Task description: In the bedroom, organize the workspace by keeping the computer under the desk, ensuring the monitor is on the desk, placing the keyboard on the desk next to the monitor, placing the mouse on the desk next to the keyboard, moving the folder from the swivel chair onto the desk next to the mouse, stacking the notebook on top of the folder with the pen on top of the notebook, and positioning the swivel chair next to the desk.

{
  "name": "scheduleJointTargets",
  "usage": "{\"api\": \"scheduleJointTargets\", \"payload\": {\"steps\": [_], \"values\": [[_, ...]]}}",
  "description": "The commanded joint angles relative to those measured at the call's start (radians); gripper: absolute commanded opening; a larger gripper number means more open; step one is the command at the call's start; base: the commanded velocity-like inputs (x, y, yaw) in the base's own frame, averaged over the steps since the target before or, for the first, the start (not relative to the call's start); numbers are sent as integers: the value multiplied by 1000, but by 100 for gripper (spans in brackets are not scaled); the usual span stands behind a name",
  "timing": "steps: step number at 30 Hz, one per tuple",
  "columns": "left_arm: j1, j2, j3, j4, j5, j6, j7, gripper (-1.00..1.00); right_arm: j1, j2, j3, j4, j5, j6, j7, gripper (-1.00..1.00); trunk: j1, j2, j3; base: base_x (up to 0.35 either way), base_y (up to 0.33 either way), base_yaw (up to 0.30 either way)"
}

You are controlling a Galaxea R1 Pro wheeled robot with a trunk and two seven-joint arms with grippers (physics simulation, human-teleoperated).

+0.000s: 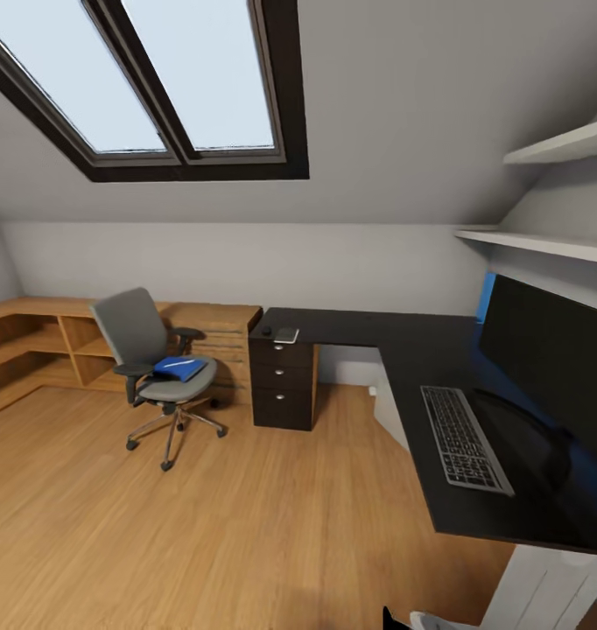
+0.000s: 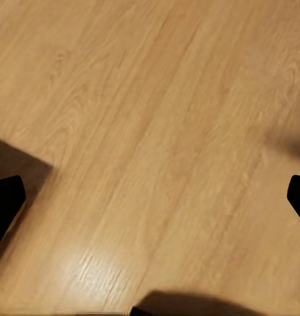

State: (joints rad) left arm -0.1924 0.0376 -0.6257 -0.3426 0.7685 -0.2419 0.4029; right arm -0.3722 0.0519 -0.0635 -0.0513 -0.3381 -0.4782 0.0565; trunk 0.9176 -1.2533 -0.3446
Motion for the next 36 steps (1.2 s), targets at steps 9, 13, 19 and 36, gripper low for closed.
{"api": "scheduleJointTargets", "payload": {"steps": [9, 13, 19, 36], "values": [[-1, 1, -6, -1, 10, -11, 6, 100, -1, 0, -7, 1, 74, -3, 5, 100, 0, -1, -7, 5, 1, 266], [-1, 2, -5, -1, 12, -30, 6, 100, -1, 0, -8, 1, 78, -3, 5, 100, 0, -1, -10, 124, 99, 266], [-1, 2, -5, -1, 18, -41, 7, 100, -1, -1, -9, 1, 79, -3, 5, 100, 0, -1, -14, 248, 191, 266], [-1, -4, -11, 44, 16, -41, 5, 100, -1, -7, -10, -1, 73, -16, 4, 100, 0, -1, -23, 321, 30, 172]]}}
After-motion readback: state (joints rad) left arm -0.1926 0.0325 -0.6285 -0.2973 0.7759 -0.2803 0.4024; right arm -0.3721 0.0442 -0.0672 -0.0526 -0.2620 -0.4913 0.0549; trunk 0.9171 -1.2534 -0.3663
